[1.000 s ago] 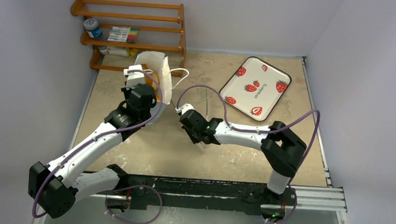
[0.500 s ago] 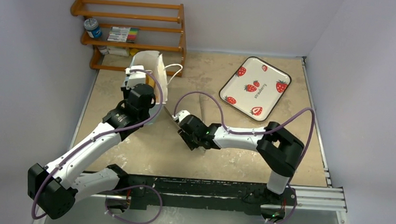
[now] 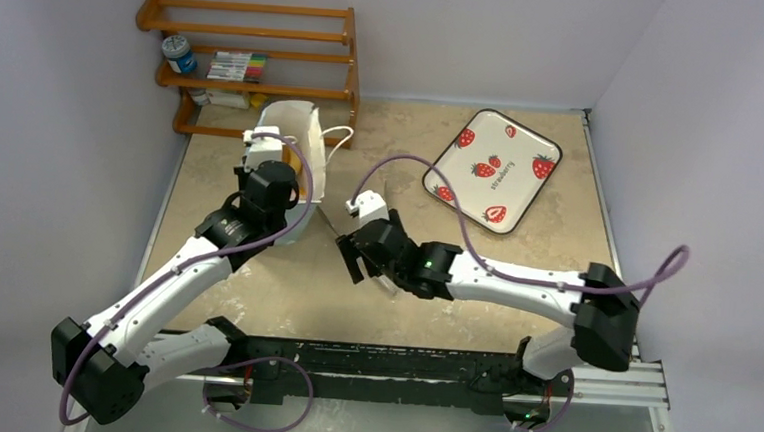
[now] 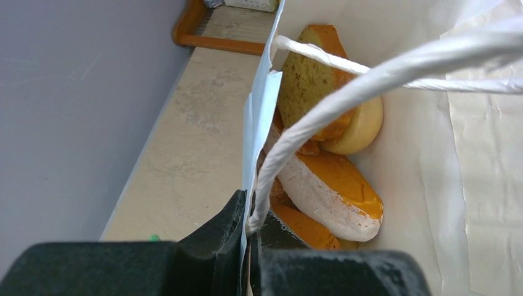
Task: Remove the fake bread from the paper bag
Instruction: Place the clamp at the center of the board, then pick up the clamp from the center of the board.
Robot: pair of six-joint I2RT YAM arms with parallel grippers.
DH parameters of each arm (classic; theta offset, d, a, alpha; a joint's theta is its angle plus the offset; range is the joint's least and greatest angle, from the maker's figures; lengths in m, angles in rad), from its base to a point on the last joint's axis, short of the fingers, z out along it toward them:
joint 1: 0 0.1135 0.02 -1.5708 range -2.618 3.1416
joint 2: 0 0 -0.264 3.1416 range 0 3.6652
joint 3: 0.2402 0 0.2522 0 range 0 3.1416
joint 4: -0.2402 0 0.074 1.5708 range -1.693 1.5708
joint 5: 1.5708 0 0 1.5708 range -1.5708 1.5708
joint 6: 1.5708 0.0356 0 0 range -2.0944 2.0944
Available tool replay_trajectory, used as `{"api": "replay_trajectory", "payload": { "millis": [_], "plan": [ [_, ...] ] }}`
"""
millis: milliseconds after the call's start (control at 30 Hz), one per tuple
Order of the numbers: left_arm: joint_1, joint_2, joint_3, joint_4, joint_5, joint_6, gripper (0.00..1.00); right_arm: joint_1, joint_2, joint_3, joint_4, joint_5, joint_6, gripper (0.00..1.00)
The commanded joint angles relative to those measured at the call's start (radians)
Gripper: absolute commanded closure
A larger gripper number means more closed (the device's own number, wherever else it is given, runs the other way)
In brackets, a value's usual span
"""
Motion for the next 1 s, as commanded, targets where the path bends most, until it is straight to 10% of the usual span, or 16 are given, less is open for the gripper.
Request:
{"api": "replay_trajectory", "payload": {
  "millis": [0,967],
  "plan": [
    [0.005,-0.043,0.008,-0.016,0.058,-0.015,1.00,-0.005,-0.118,-0.076,0.091,0.121,0.110,0.09],
    [0.004,0.012,0.087,-0.216,0.099,0.024,1.00,-0.050,0.239,-0.131,0.286,0.140,0.087,0.00]
  ]
}}
